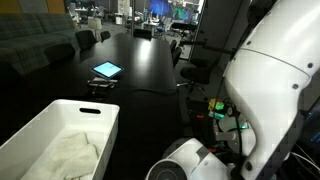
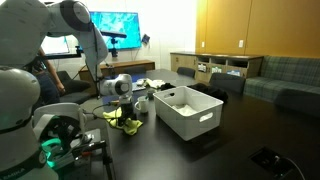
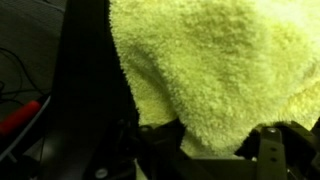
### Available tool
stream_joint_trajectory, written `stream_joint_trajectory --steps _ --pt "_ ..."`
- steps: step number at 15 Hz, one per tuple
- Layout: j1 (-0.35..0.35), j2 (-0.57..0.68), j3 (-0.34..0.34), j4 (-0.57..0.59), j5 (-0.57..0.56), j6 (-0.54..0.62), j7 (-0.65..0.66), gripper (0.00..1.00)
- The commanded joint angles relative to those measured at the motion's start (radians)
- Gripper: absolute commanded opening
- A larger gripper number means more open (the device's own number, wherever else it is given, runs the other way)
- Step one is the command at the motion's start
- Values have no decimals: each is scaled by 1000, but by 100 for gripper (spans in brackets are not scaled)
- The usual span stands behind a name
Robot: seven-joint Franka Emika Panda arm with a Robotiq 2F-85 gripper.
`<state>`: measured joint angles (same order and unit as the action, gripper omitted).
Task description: Pick up the cloths from the table and put them in the box, then pick up the marker and the seal tape put them in the cup
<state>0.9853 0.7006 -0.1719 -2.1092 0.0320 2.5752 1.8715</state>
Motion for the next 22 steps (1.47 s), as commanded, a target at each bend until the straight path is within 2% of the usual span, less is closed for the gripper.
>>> stream_joint_trajectory --steps 1,7,11,17,19,22 --pt "-62 -61 -46 -65 -79 -60 45 16" --pt "-200 -149 -120 -123 -233 -130 59 14" --pt "-286 -216 -136 -134 -361 -183 100 14" --pt "-390 -369 -103 -175 -582 -261 220 16" --pt "-424 -425 -73 -186 -648 -314 275 16" --pt "-487 -521 7 -209 -733 -413 379 17"
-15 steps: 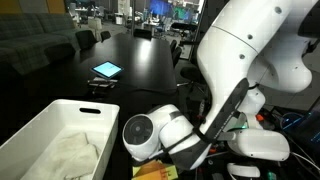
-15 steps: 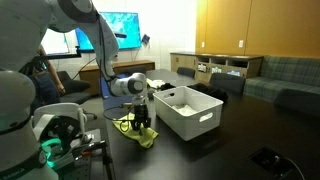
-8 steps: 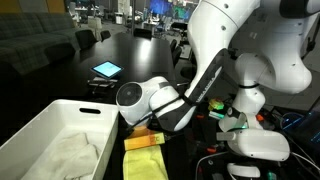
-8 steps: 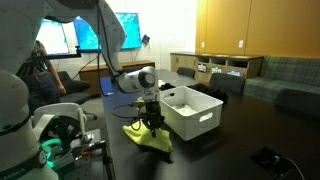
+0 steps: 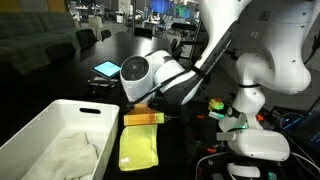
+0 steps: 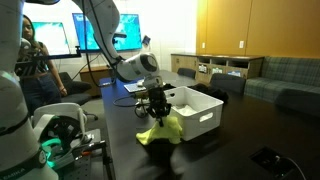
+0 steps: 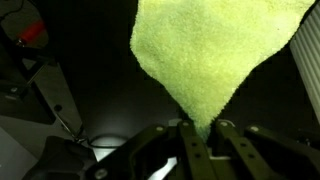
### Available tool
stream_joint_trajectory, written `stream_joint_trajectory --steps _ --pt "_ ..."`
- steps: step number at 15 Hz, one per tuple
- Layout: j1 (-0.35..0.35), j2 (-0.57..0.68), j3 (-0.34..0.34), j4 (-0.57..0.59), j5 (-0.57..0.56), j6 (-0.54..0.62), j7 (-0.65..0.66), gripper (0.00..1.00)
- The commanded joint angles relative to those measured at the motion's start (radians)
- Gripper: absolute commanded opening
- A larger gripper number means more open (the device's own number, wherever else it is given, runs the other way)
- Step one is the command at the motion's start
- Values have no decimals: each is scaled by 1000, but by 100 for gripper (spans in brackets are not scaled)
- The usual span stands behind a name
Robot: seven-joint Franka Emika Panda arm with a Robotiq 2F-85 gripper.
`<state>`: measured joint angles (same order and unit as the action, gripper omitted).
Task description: Pick up the cloths from the table and put them in the box, then pick up the marker and the seal tape put them in the cup
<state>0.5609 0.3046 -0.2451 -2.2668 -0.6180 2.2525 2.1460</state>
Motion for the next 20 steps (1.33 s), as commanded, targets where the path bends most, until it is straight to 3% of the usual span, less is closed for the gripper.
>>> stream_joint_trajectory --steps 1,9,13,16,20 --pt "-91 -159 117 -59 -102 -126 132 18" --pt "-248 -413 345 -103 -91 -322 185 16" --pt "-292 -511 403 -104 -88 -308 115 17" --pt "-315 -525 437 -71 -76 -348 128 16" --pt "-335 -443 470 -3 -84 -387 132 16"
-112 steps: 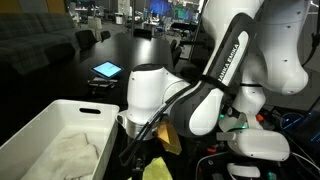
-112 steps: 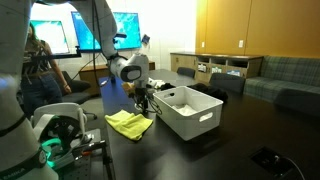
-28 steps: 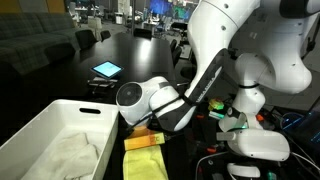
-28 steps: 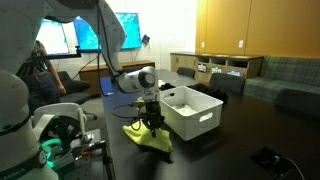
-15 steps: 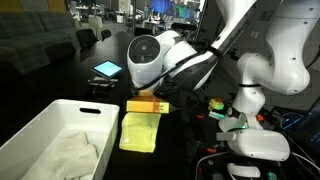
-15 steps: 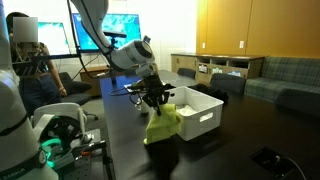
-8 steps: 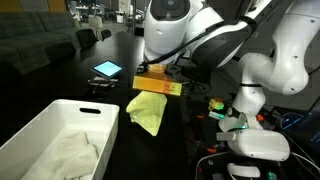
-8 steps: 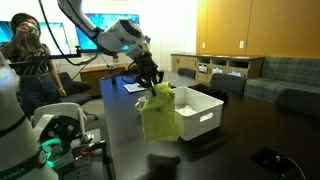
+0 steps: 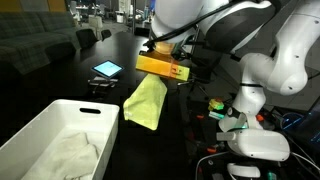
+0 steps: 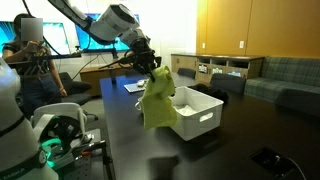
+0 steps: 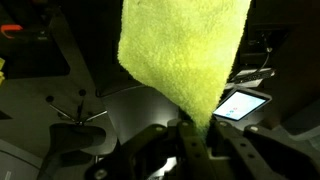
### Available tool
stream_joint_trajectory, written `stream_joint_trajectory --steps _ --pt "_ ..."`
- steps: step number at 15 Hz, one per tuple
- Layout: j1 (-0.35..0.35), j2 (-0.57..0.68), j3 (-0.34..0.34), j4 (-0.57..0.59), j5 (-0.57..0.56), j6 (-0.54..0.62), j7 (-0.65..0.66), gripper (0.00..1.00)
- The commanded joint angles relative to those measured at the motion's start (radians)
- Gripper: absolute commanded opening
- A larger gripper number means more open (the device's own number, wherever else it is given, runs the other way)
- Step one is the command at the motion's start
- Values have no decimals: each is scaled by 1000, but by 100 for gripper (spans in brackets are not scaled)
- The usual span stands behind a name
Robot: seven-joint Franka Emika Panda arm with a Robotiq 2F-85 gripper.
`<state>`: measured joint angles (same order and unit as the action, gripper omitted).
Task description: Pick up the cloths from the table and put them in the box, then pick up the marker and the seal tape put them in the cup
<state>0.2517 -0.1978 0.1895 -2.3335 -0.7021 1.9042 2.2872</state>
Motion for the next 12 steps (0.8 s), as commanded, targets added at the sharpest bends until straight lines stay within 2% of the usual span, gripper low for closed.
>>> stream_joint_trajectory --steps 1,4,8,9,10,12 --pt "-27 85 41 77 -5 -29 -11 16" --pt "-21 185 54 144 -10 -53 5 15" --pt "14 358 65 266 -15 -143 -4 14" --pt "25 385 65 287 -16 -147 -27 40" --pt "36 407 64 300 -16 -134 -45 39" --pt "55 427 62 309 -14 -101 -91 48"
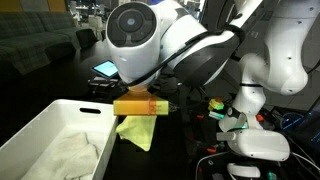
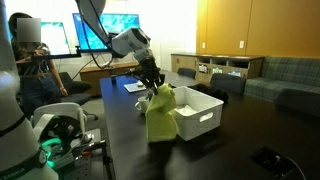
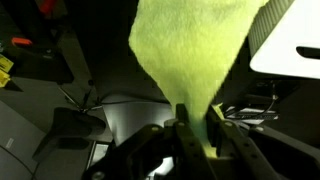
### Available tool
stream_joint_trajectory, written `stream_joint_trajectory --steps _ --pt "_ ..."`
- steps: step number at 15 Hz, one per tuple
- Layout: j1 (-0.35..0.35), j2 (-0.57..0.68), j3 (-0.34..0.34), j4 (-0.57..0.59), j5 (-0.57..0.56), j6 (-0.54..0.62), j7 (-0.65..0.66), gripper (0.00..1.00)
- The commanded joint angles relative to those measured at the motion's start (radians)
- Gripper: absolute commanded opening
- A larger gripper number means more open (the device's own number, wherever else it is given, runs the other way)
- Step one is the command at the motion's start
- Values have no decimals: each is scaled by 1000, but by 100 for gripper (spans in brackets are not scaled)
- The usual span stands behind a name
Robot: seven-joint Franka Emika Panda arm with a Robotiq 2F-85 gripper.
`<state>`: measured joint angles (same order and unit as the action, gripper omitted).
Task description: Pick up the cloths from the table and put them in the box, then pick up the marker and the seal tape put them in the cup
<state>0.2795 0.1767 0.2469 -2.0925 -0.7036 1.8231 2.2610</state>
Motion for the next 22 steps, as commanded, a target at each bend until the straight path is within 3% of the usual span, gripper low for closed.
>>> stream_joint_trajectory --steps 1,7,16,22 --pt "37 55 4 69 -15 -8 -83 55" --pt "58 72 1 73 -9 91 -198 100" --pt "62 232 -25 44 -47 560 -473 100" --pt "33 287 -66 -57 -9 838 -779 100"
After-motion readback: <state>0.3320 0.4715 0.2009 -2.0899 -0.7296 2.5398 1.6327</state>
